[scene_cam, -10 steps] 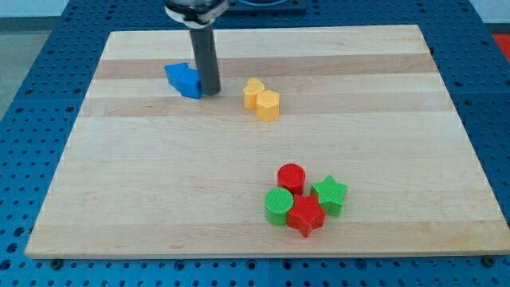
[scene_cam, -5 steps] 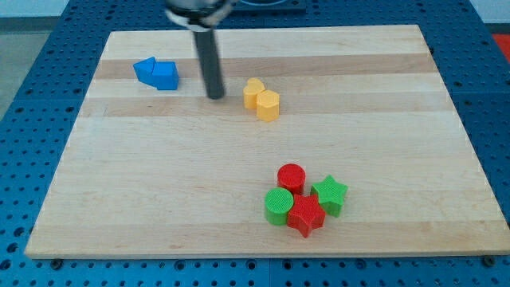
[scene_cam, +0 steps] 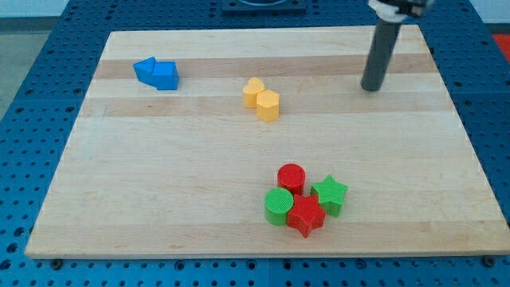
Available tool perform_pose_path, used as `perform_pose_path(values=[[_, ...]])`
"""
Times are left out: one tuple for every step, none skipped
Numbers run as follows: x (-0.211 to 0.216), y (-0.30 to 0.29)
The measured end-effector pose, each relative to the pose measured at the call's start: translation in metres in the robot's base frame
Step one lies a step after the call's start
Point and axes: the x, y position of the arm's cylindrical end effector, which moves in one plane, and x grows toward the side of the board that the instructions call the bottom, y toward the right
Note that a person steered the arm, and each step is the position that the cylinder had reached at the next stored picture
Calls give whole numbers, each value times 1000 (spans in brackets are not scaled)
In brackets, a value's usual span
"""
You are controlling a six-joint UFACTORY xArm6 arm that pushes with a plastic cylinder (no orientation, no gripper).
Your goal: Separate the blue blocks from the yellow blocks
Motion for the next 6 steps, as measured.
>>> perform_pose_path(values=[[48, 20], [67, 25], [95, 31], [150, 49], [194, 38], [212, 2]])
